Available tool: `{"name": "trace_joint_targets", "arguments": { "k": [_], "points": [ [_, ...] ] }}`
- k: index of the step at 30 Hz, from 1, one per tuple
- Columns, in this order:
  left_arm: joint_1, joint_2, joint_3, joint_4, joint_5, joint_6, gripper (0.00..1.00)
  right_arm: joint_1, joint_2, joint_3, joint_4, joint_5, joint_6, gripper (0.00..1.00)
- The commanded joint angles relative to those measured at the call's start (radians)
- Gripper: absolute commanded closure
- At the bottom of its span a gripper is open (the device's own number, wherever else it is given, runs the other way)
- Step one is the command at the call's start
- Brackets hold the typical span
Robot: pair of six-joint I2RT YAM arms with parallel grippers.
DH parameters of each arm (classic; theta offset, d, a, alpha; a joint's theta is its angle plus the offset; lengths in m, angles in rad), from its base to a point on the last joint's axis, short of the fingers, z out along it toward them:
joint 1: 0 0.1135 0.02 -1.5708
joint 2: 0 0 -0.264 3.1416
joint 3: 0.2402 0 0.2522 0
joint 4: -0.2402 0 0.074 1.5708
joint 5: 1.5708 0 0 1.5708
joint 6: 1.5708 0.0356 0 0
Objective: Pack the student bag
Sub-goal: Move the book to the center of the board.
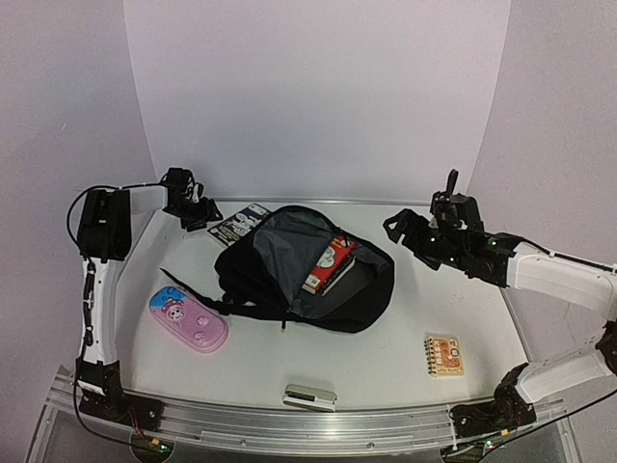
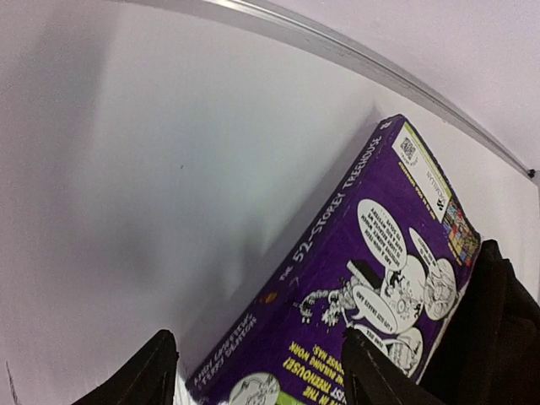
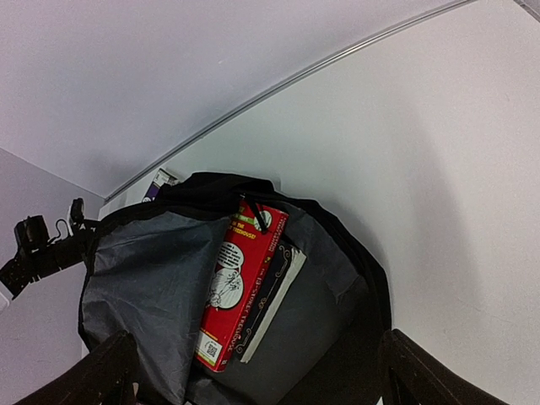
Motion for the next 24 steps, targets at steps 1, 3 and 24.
{"name": "trace_joint_targets", "arguments": {
  "k": [1,3,24],
  "points": [
    [-0.062,0.074,0.134,-0.126,-0.147,0.152,0.30,0.004,0.007,0.019,0.006,0.025,-0.013,0.06],
    [-0.084,0.092,0.160,-0.146,-0.200,0.194,0.27,0.003,0.008,0.020,0.005,0.024,-0.013,0.06],
    [-0.228,-0.097,-0.267,-0.121,-0.447,0.253,0.39,0.004,0.013,0.014,0.005,0.010,-0.013,0.05]
  ]
}}
